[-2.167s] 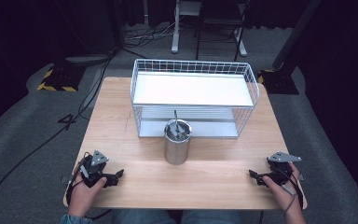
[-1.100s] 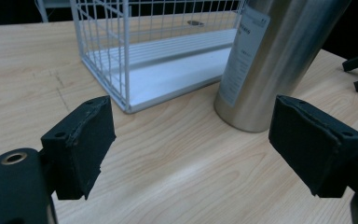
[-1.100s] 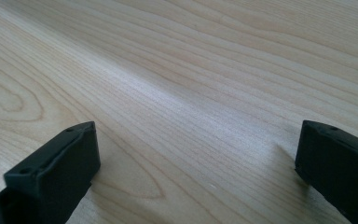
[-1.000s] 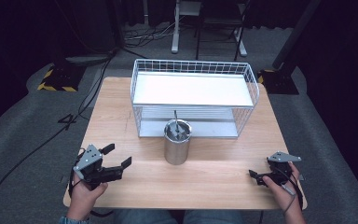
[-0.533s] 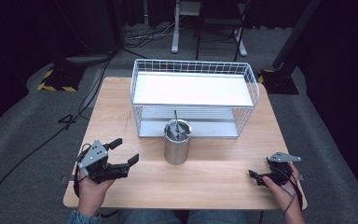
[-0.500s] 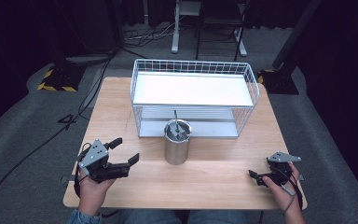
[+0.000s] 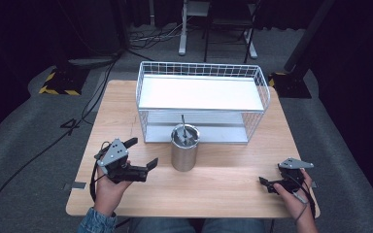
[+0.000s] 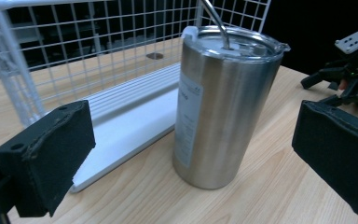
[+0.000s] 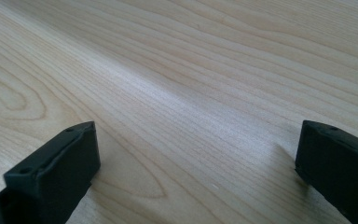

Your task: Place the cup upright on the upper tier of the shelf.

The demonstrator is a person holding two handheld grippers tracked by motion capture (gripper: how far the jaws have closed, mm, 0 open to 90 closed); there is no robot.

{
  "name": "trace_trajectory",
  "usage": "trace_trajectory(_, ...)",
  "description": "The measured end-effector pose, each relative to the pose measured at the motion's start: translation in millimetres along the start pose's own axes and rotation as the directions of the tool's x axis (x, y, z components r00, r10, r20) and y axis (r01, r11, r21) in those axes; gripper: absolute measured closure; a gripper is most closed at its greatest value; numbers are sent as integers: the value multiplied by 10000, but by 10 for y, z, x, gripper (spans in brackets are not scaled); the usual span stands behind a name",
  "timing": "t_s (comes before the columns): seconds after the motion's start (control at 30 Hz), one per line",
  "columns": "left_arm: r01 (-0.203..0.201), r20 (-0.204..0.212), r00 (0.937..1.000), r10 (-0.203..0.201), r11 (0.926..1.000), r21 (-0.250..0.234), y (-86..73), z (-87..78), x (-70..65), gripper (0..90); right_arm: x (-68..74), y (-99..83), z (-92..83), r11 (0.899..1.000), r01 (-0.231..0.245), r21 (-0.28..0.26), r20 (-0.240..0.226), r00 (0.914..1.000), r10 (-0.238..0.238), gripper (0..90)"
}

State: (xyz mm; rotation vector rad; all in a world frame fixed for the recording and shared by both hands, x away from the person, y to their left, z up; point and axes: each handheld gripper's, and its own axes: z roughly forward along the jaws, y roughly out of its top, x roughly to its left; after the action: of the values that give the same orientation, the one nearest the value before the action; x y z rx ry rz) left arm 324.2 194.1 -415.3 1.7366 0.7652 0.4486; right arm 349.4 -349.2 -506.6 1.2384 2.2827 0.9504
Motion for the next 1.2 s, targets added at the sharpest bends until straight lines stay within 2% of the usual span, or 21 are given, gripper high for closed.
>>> trace_trajectory(0.2,-204,347,9992,206,9998,-51,68,117,-23,0,0,0,0,10000,0,0,2,10000,0,0)
trace_trajectory(0.43,-196,681,9975,196,9998,-16,110,291,-32,0,0,0,0,10000,0,2,2,10000,0,0)
trace_trajectory(0.77,-107,1114,9937,99,9999,71,106,569,8,0,10,-1,0,10000,-23,0,39,10000,23,0)
trace_trajectory(1.0,-213,1474,9889,180,9995,213,117,716,-28,0,9,-1,0,10000,-26,1,37,10000,26,0)
trace_trajectory(1.2,-221,1614,9868,157,9990,383,96,843,-46,0,9,-1,0,10000,-23,1,38,10000,23,0)
